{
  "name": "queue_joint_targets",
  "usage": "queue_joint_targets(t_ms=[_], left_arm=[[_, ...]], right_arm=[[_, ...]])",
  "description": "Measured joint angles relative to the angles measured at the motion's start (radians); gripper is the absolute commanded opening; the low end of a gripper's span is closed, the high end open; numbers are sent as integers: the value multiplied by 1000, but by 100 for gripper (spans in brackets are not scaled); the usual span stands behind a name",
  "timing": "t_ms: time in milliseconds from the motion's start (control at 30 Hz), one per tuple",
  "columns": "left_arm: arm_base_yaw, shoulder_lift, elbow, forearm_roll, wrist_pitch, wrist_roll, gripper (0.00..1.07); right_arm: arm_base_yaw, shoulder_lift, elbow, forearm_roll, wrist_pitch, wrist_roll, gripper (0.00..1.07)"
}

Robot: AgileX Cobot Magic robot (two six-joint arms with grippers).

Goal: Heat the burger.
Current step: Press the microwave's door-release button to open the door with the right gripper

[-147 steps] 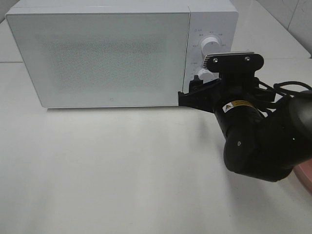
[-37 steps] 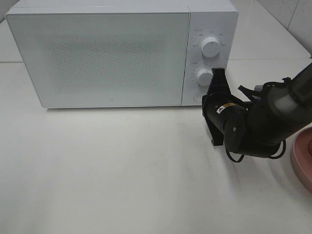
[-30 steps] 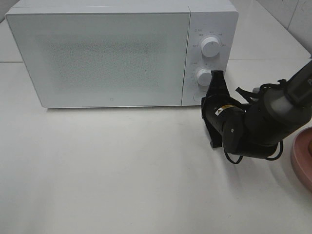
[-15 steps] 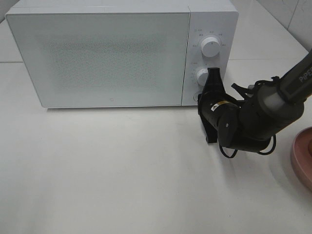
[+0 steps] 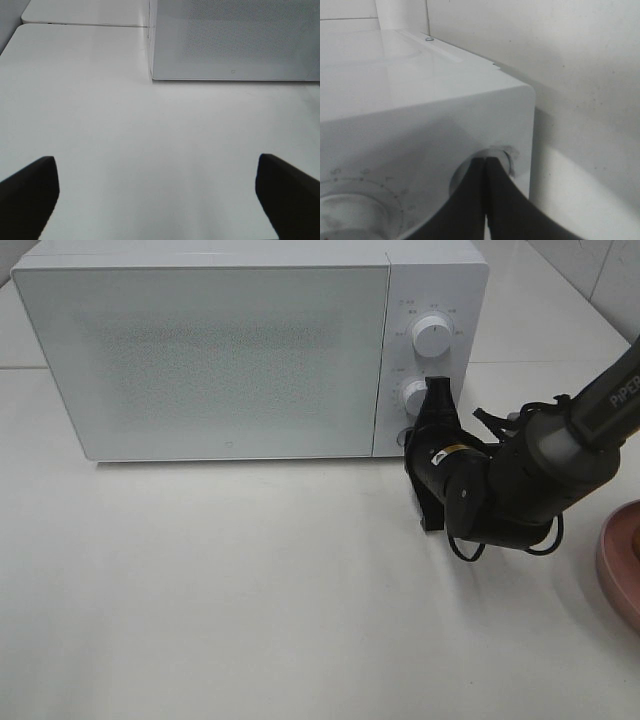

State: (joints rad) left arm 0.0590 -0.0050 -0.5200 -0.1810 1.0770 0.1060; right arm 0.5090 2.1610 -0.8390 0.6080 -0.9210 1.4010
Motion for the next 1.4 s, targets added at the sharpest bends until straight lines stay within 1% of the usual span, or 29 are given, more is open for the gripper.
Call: queue_joint_targets(t_ms=[733,867,1400], left_arm=[[0,0,0,0,0,0,100],[0,0,0,0,0,0,100],[0,0,0,0,0,0,100]], right_arm=[[12,8,-40,67,-2,-40,0],[21,39,-71,99,-17,-52,0],[26,53,-73,110,-40,-62,0]])
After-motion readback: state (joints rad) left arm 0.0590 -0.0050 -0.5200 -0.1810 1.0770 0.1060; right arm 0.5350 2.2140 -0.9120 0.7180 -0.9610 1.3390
